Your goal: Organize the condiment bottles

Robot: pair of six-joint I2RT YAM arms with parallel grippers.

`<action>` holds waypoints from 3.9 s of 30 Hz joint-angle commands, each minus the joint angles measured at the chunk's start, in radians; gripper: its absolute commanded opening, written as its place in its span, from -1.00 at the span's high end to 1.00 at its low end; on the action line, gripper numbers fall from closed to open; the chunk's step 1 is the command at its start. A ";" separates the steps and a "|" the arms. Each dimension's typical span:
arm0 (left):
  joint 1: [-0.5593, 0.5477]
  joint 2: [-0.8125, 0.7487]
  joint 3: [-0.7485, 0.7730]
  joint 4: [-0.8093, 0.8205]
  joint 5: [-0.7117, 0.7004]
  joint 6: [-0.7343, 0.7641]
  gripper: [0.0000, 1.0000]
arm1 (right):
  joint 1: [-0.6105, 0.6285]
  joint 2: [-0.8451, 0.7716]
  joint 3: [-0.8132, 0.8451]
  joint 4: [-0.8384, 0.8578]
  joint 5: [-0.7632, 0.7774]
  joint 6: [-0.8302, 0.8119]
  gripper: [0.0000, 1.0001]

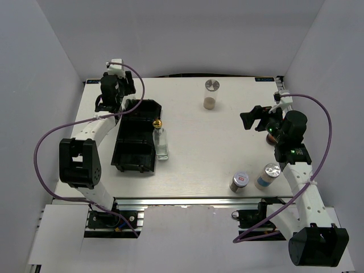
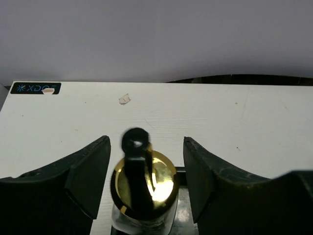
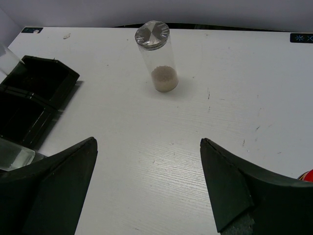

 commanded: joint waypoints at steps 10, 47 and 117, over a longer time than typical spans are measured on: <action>-0.008 -0.149 0.052 -0.091 -0.023 -0.035 -0.96 | 0.000 -0.013 0.005 0.020 -0.012 -0.011 -0.79; -0.298 -1.177 -0.798 -0.152 0.149 -0.508 -0.96 | -0.001 0.145 0.105 -0.005 -0.369 0.132 -0.79; -0.338 -0.073 0.167 0.098 -0.431 0.095 1.00 | -0.003 0.145 0.119 -0.105 -0.234 0.070 -0.79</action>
